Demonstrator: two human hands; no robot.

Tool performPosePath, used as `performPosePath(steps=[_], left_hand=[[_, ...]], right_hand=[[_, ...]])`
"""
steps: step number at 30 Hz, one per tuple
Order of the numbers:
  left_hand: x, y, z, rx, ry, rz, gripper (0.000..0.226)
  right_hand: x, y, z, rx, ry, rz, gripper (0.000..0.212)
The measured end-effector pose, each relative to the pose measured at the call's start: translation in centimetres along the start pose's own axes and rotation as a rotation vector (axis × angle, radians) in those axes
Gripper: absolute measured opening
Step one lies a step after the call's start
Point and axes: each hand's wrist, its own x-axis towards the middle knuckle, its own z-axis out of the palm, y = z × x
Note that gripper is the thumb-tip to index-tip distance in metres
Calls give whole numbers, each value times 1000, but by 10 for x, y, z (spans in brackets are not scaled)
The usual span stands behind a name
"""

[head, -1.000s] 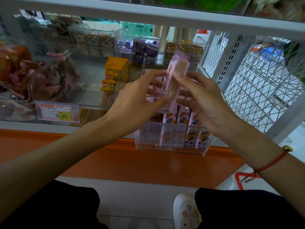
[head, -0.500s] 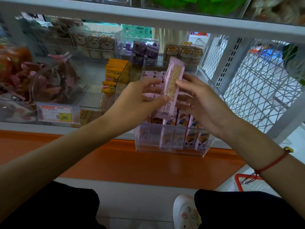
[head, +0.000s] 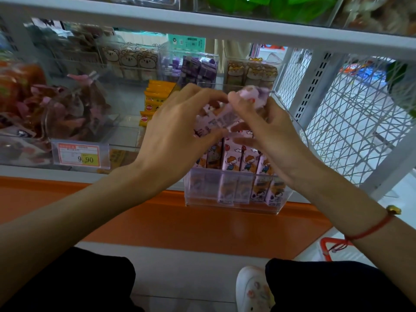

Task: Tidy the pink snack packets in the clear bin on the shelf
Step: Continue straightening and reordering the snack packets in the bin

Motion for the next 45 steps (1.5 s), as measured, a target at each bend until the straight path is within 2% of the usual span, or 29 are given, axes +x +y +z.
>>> performPosePath(steps=[3, 6, 8, 10, 12, 15, 17, 20, 22, 24, 28, 31, 34, 38, 41, 45], left_hand=[[0, 3, 1, 27, -62, 38, 45], [2, 0, 1, -23, -125, -26, 50], [4, -3, -1, -89, -190, -74, 53], [7, -6, -3, -143, -238, -74, 51], [8, -9, -4, -208, -227, -84, 46], [7, -9, -1, -345, -197, -152, 40], [8, -11, -3, -329, -202, -157, 41], [10, -19, -14, -282, -116, -139, 48], [7, -28, -17, -335, -43, -222, 53], [1, -35, -14, -355, -39, -352, 56], [-12, -43, -3, -438, -141, -461, 54], [-19, -44, 0, -450, -194, -413, 47], [-20, -46, 1, -453, -171, -405, 44], [-19, -45, 1, -471, -166, -406, 43], [-19, -45, 1, -462, -170, -405, 44], [-18, -43, 0, -444, -162, -419, 45]], right_hand=[[-1, -2, 0, 24, 21, 3, 25], [3, -3, -6, 74, 11, 48, 13], [4, -5, -9, 190, -15, 50, 11], [3, -7, -9, 303, -34, 29, 20], [1, -5, -9, 298, -44, -12, 26], [-3, -6, -6, 6, -3, -157, 35], [-3, -8, -5, -182, 44, -256, 37], [-1, -8, -8, -213, 133, -251, 36], [2, -7, -13, -180, 192, -203, 37], [6, -6, -15, -176, 212, -140, 38], [19, -2, -10, -324, 118, -54, 35], [31, -1, -1, -495, -28, -40, 39], [37, 5, 9, -577, -141, -69, 39], [34, 19, 12, -636, -82, -213, 33], [29, 32, 8, -981, -30, -388, 27], [25, 39, 10, -1010, -54, -318, 17]])
